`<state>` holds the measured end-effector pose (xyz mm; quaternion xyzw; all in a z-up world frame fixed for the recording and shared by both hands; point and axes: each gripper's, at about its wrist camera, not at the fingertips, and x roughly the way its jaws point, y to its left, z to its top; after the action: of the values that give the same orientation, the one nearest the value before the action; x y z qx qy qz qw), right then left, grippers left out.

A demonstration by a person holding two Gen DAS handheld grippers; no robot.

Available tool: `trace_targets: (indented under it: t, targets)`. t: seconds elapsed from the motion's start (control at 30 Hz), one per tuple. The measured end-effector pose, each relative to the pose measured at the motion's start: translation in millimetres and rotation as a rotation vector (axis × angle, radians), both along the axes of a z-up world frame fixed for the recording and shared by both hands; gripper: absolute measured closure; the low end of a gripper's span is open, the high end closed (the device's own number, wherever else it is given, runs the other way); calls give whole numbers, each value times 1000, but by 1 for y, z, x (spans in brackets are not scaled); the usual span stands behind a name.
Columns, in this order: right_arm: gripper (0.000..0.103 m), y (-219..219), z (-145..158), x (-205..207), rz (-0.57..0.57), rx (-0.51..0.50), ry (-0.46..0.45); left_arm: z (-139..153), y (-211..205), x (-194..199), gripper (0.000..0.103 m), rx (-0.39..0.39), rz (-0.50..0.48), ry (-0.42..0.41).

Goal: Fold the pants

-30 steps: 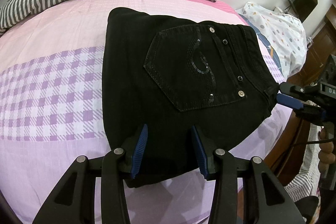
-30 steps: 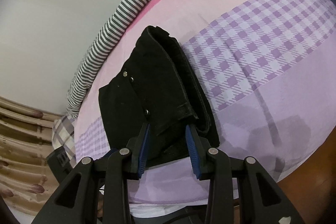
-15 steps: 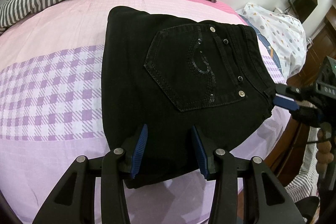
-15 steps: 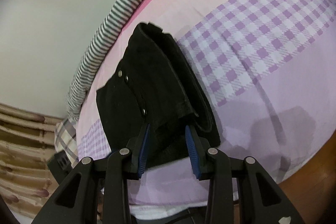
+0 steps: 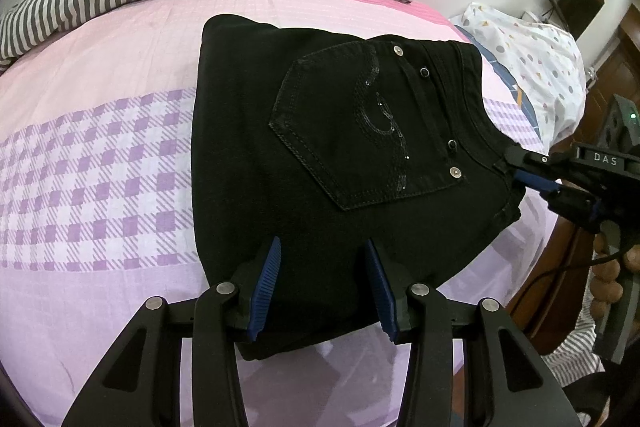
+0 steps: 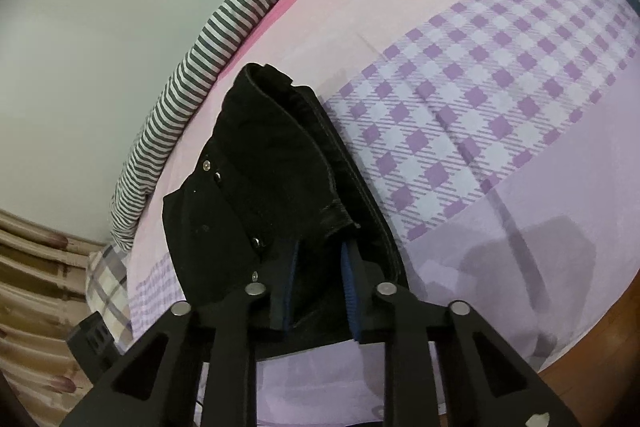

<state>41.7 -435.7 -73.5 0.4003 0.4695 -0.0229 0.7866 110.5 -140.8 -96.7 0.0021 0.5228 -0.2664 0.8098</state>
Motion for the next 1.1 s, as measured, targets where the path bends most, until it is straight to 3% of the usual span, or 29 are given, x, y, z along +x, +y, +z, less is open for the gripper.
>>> trace_targets:
  t: [0.4,0.63,0.8,0.97,1.1]
  targets:
    - [92,21,40,-23,4,-102,-39,5,3,-5,58,33,-34,-15]
    - [93,14,13,-33,-37,-84,56,5,7,-13,58,53,-89,-11]
    - [92,17,13,-34,-23,-115,72,4,7,-16,58,63,-102,-15]
    - [83,10,12,-25,5,-66,83,7,10,-12,57,22,-101,10]
    - [65,3,24,-22,49,-97,71,16,24,-4,57,-36,-80,44]
